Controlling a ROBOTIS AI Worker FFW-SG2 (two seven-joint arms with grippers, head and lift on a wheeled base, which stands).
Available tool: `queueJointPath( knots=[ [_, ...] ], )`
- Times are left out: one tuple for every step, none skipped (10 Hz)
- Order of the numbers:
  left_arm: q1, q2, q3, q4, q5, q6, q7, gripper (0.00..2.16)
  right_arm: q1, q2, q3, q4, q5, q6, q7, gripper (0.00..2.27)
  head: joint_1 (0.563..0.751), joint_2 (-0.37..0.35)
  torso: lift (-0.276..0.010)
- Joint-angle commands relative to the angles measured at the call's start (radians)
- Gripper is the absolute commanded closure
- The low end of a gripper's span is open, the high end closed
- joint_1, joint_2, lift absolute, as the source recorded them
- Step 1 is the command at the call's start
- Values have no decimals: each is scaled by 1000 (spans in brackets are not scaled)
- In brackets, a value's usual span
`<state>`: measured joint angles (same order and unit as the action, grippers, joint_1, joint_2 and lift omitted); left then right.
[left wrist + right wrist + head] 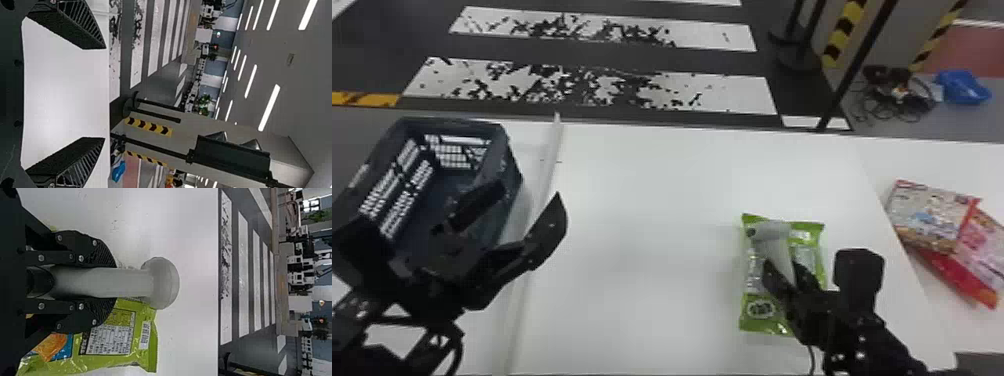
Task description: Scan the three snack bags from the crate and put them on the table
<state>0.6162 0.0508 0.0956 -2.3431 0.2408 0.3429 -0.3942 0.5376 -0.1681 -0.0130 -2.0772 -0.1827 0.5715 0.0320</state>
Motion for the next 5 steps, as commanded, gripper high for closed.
queueJointPath(
  knots=[
    [-4,-2,-5,4,0,0,1,33,-15,-1,2,12,8,20,0,2165,695,-92,-94],
    [-4,0,-5,4,0,0,1,33,-18,-1,8,12,9,26,-1,2165,695,-97,-94],
    [-4,0,-4,4,0,0,1,33,-19,-1,12,11,9,23,-1,2165,695,-97,-94],
    [-3,0,-2,4,0,0,1,33,-8,-1,10,-14,6,20,-1,2165,695,-95,-94],
    [-3,0,-1,1,0,0,1,33,21,-2,-7,-70,-15,17,-1,2165,695,-90,-94]
  ],
)
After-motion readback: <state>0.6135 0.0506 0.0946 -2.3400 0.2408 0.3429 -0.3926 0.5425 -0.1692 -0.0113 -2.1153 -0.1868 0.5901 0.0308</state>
